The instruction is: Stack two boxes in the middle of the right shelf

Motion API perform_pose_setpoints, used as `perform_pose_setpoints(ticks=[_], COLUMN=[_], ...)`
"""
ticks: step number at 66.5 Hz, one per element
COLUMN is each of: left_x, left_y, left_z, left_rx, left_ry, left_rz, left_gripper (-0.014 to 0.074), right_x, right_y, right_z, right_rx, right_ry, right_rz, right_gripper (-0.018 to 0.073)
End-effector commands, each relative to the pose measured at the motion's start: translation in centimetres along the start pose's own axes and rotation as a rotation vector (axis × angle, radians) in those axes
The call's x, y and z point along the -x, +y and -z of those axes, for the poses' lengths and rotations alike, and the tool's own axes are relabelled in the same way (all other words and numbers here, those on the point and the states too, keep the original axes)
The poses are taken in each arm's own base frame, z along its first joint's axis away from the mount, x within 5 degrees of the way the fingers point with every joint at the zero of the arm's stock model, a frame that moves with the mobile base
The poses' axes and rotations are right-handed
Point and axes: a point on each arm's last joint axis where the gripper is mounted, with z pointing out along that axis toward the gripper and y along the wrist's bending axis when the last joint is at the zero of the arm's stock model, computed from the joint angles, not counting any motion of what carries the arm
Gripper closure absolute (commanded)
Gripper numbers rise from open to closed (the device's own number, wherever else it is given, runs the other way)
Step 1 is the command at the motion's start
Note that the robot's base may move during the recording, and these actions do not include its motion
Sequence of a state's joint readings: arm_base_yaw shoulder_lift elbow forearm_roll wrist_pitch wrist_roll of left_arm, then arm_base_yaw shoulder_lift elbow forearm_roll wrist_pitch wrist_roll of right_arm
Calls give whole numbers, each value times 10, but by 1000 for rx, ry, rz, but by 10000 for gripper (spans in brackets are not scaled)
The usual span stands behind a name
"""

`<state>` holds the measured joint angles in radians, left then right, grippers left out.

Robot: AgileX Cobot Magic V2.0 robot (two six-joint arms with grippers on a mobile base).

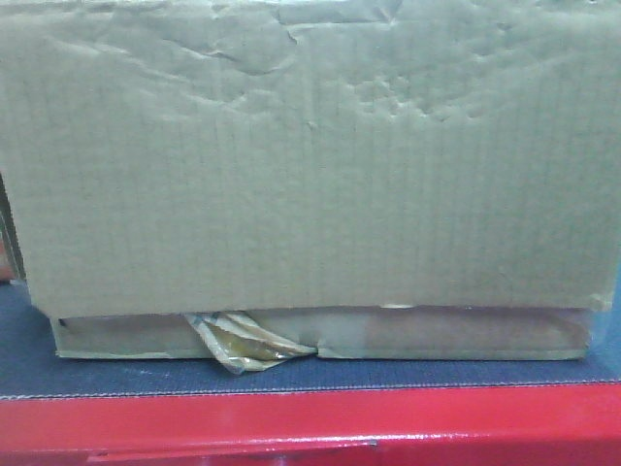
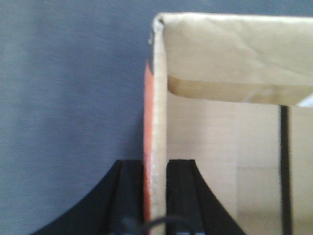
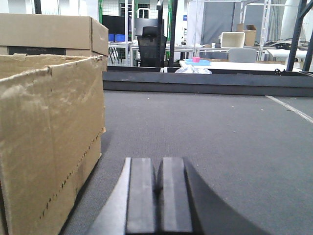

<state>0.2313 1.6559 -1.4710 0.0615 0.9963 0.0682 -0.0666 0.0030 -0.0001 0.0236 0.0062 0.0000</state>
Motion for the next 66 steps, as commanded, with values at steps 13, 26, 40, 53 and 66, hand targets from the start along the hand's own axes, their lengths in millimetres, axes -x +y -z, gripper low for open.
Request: perform_pose_setpoints(ticks=[13, 26, 40, 53, 66], left_x=[13, 21, 29, 28, 18], left_y=[37, 22, -2, -45, -93], left_z=[66, 124, 199, 263, 287], left_rx=[41, -129, -128, -170, -282], left_ry=[-109, -246, -450, -651, -701], left_rz=[74, 129, 117, 85, 108], left_gripper=[708, 708, 708, 708, 708], right_x=[2, 2, 2, 2, 2], right_y=[0, 0, 0, 0, 0], right_z=[0, 0, 0, 0, 0], right_rx=[-6, -6, -6, -6, -6], right_ry=[-24, -24, -24, -24, -24], right_rz=[8, 8, 8, 8, 8], right_gripper=[727, 727, 727, 727, 727])
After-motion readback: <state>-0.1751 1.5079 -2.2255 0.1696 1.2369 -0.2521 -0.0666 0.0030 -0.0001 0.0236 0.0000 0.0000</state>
